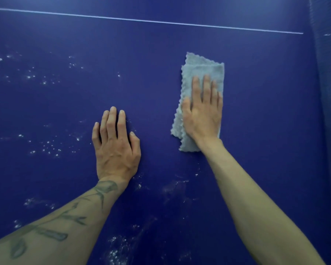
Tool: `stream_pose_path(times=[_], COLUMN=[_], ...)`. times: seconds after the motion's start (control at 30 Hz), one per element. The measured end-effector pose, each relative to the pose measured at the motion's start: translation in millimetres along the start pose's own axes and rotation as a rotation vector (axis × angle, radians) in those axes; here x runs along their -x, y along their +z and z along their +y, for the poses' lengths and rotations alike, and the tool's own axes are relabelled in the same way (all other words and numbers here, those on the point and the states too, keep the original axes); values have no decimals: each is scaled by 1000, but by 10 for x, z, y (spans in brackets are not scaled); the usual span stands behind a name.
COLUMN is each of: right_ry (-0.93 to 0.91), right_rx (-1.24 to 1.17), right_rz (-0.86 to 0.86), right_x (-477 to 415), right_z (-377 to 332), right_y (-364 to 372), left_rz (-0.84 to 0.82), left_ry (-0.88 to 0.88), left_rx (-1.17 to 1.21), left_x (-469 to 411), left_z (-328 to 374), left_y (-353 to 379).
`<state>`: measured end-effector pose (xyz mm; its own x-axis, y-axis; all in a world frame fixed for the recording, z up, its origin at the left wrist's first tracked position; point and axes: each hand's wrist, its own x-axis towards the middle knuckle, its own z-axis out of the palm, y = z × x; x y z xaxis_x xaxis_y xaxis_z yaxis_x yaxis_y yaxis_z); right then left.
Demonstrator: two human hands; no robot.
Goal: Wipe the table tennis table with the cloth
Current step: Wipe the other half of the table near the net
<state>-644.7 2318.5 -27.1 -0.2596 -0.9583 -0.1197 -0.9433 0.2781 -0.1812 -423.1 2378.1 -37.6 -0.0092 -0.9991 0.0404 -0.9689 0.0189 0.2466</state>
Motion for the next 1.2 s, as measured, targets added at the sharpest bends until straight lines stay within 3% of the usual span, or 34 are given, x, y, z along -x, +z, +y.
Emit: stream_pose_path(times=[0.07,0.13,0.23,0.37,0.43,0.5,0.63,0.73,0.8,0.87,1.0,1.1,1.2], right_ry=[-74,-273,-510,-229,-65,-17,-268,-492,-430,-245,-9,-128,-429], right_rx=[8,18,41,58,22,5,33,48,63,64,1,-10,9], right_rz=[-13,-33,-49,-53,-42,-20,-10,-47,-59,-67,-24,-32,-44], right_x=[26,289,706,624,446,323,606,1055,1119,1030,776,889,1334], right_z=[-259,-423,-175,435,414,165,-297,-76,276,513,256,-132,-128], right_y=[62,134,162,5,-43,-3,190,215,138,43,41,155,249], left_rz=[9,12,12,-5,-12,-13,3,8,7,10,27,22,0], left_ry=[-1,3,3,-1,1,-1,2,9,6,6,16,19,57], left_rx=[3,1,8,10,9,14,25,32,38,38,42,49,93], left_x=[2,0,1,3,3,7,16,20,19,24,37,46,85], left_z=[5,10,10,4,3,10,12,9,12,11,1,3,-5], left_y=[1,-2,-13,-29,-36,-43,-37,-50,-56,-51,-39,-56,-97])
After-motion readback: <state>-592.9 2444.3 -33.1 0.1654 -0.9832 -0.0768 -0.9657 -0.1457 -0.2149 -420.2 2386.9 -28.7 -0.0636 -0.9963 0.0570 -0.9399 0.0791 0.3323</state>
